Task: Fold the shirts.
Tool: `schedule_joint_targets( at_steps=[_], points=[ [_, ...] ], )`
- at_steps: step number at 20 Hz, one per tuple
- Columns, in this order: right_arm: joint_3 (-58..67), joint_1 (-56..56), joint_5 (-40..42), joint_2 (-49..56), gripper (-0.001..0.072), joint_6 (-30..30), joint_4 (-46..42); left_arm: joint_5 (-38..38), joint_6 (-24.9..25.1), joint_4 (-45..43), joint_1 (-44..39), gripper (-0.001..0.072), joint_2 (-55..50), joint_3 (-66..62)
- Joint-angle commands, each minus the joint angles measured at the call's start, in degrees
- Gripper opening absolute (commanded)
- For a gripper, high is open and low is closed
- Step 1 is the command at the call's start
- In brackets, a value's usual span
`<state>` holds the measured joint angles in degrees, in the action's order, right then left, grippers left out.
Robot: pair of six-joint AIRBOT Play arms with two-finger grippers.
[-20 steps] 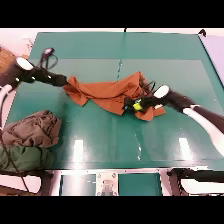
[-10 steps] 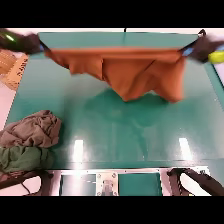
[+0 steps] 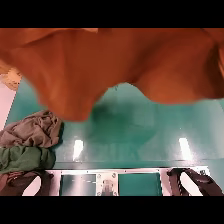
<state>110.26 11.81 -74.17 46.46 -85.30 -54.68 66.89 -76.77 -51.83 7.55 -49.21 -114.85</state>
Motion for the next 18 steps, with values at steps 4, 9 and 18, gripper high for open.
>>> schedule_joint_targets(
  at_steps=[4, 9, 18],
  points=[
    [-7.0, 0.1, -0.2, 2.8, 0.0014, 2.1, 0.2, -2.0, 1.0, -0.8, 0.0, 0.0016, -5.6, 2.8],
    [-23.3, 0.1, 9.1, 13.0, 0.0015, 5.6, 0.6, -1.9, 8.9, 8.7, 0.0, 0.0016, -25.3, 6.4],
    [-27.1, -2.0, 23.3, 47.1, 0.0016, 6.9, 5.2, -11.8, 18.9, 13.0, -10.7, 0.0018, -60.6, 6.5]
  ],
)
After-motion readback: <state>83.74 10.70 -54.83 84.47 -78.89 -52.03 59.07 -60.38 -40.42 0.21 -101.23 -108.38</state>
